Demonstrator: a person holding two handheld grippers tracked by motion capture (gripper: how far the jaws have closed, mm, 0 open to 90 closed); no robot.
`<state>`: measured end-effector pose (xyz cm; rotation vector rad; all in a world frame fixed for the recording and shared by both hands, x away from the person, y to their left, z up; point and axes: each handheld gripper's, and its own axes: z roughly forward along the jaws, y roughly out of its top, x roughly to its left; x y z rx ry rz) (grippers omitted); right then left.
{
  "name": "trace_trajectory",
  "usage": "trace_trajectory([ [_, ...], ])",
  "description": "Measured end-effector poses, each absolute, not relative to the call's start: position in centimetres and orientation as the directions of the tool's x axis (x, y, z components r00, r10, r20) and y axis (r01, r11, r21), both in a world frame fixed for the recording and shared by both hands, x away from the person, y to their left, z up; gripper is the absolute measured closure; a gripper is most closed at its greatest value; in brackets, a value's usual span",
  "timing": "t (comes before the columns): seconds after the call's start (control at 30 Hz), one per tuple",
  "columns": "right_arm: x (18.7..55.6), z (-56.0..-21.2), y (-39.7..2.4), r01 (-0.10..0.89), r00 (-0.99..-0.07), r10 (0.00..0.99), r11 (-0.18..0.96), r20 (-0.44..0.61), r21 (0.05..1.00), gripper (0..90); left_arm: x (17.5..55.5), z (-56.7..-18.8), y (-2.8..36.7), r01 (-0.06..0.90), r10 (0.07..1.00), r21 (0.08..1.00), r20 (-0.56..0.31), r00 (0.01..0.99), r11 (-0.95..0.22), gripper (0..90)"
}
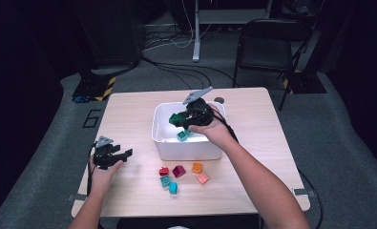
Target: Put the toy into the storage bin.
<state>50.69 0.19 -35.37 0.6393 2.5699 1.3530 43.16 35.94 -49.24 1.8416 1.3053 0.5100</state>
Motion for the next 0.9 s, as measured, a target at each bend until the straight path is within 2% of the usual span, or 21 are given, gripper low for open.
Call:
trace_trajectory([
  [0.9,55.9,-39.4,1.9,0.350,-0.852,0.523,0.528,0.028,0.774,57.8,43.3,-49.4,35.8,0.587,0.914,0.797,-0.124,0.387,-0.141,35.2],
])
